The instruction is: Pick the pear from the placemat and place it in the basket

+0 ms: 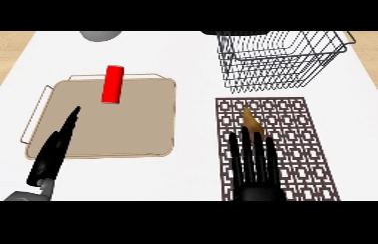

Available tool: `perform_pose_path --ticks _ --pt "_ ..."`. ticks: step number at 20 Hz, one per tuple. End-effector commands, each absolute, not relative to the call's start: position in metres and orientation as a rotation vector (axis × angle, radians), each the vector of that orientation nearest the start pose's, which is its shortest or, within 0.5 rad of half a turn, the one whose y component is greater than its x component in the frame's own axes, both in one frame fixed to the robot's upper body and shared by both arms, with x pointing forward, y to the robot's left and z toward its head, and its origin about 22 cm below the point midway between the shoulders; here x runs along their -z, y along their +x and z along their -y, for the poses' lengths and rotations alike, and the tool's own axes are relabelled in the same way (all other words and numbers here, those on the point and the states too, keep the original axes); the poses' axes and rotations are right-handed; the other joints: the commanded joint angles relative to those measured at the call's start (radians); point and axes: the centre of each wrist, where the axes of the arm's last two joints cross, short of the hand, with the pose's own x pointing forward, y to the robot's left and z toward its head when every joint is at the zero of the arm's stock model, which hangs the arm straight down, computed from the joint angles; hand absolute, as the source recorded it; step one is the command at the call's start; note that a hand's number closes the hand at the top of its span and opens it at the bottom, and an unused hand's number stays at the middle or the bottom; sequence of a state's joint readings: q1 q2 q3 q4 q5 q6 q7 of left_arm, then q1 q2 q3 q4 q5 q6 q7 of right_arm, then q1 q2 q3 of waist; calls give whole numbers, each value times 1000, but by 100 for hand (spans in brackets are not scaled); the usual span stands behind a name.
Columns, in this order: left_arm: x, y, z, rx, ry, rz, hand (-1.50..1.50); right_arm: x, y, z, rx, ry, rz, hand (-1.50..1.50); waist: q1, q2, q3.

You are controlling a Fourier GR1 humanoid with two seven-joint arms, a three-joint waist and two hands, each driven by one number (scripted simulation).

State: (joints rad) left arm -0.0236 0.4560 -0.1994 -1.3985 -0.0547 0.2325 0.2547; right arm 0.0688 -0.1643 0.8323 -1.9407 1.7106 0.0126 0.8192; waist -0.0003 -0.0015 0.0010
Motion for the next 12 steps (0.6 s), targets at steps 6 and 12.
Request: perform_pose_path --ticks 6,12 --pt "27 228 -326 298 496 1145 0 -55 173 75 -1062 -1439 1384 -150 3 2 -1" --pt "14 239 -298 306 477 1139 0 -33 194 85 -1085 -1440 1366 -150 4 1 -1"
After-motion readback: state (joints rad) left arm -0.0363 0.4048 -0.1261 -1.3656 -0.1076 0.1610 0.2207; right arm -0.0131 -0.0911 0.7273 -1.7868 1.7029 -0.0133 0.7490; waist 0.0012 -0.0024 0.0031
